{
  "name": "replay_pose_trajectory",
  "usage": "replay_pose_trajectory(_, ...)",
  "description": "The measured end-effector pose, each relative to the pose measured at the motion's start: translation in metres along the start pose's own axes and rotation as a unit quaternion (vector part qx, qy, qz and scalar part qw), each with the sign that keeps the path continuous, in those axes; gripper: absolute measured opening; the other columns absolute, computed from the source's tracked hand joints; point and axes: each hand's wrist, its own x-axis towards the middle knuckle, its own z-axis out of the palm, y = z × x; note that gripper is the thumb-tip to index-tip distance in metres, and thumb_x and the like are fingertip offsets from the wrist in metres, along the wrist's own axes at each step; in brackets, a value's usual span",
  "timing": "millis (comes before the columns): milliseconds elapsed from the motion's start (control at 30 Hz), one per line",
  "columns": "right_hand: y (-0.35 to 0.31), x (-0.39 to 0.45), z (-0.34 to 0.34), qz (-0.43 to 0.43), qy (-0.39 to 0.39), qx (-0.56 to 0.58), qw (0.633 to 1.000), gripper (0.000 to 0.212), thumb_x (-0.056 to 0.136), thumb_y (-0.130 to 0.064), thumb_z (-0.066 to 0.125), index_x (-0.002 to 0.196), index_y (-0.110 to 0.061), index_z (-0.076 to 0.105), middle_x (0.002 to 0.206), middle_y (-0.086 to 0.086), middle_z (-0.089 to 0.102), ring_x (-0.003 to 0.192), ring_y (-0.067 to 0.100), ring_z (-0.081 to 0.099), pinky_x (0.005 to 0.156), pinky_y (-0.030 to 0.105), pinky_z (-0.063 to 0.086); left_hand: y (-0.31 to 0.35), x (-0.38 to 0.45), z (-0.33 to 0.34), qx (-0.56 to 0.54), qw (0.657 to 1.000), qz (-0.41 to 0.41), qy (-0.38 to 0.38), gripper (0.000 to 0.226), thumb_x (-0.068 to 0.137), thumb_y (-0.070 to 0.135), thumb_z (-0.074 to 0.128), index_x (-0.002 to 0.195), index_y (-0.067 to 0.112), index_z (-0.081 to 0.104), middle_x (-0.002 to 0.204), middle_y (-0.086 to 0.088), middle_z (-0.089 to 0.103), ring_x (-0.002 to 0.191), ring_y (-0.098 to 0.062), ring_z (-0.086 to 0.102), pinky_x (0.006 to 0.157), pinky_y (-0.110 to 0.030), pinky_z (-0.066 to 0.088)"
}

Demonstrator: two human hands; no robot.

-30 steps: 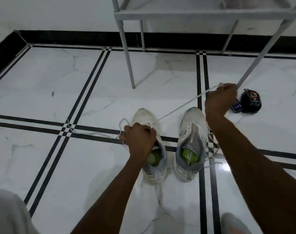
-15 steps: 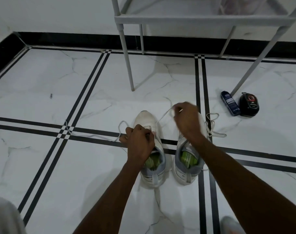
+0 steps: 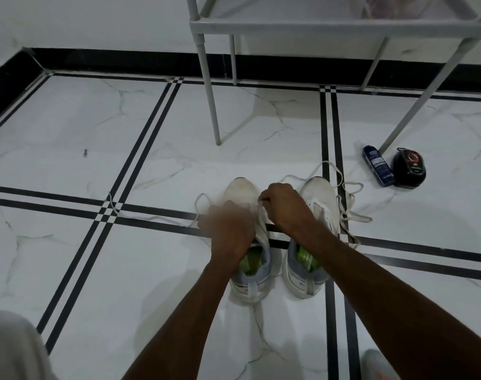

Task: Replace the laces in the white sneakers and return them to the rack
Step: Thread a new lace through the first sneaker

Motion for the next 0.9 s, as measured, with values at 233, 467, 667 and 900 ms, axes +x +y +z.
replay_pose_trajectory(233,0.021,-0.006,-0.049,0.104,0.242,0.109,0.958,0.024,0.094,-0.006,0.063,0.117,-0.004,0.064,0.123,0.009,0.055,0.094,0.013,0.057,0.080,0.000,0.035,-0.004,-0.002,0.001,-0.016,1.000,0.007,0.002,0.017,0.094,0.040,0.064,0.093,0.029,0.078,0.105,0.008,0.059,0.110,-0.024,0.044,0.086,-0.039,0.021)
replay_pose_trajectory(467,0.002,-0.004,-0.011,0.205,-0.096,0.142,0.964,0.063,0.093,-0.058,0.056,0.077,0.000,0.076,0.071,0.013,0.075,0.049,0.015,0.061,0.056,0.024,0.050,-0.005,-0.003,-0.006,-0.202,0.973,-0.070,0.088,0.030,0.095,0.045,0.065,0.093,0.015,0.062,0.102,-0.002,0.054,0.096,-0.016,0.053,0.083,-0.027,0.043)
replay_pose_trajectory(667,-0.010,0.005,0.010,0.284,-0.044,0.366,0.885,0.037,0.084,-0.039,0.076,0.075,-0.005,0.065,0.068,0.010,0.065,0.054,0.018,0.058,0.054,0.028,0.052,-0.017,0.012,-0.012,-0.278,0.909,-0.310,0.011,0.054,0.090,0.053,0.068,0.053,0.014,0.056,0.053,0.001,0.053,0.060,-0.019,0.055,0.064,-0.030,0.042)
replay_pose_trajectory(900,-0.010,-0.003,0.022,0.245,0.033,0.418,0.874,0.022,0.077,-0.023,0.083,0.065,-0.016,0.067,0.074,0.007,0.073,0.067,0.024,0.070,0.073,0.048,0.062,-0.019,0.030,-0.001,-0.329,0.901,-0.282,0.019,0.025,0.077,0.029,0.086,0.087,0.008,0.077,0.081,-0.003,0.074,0.069,-0.011,0.063,0.066,-0.019,0.047)
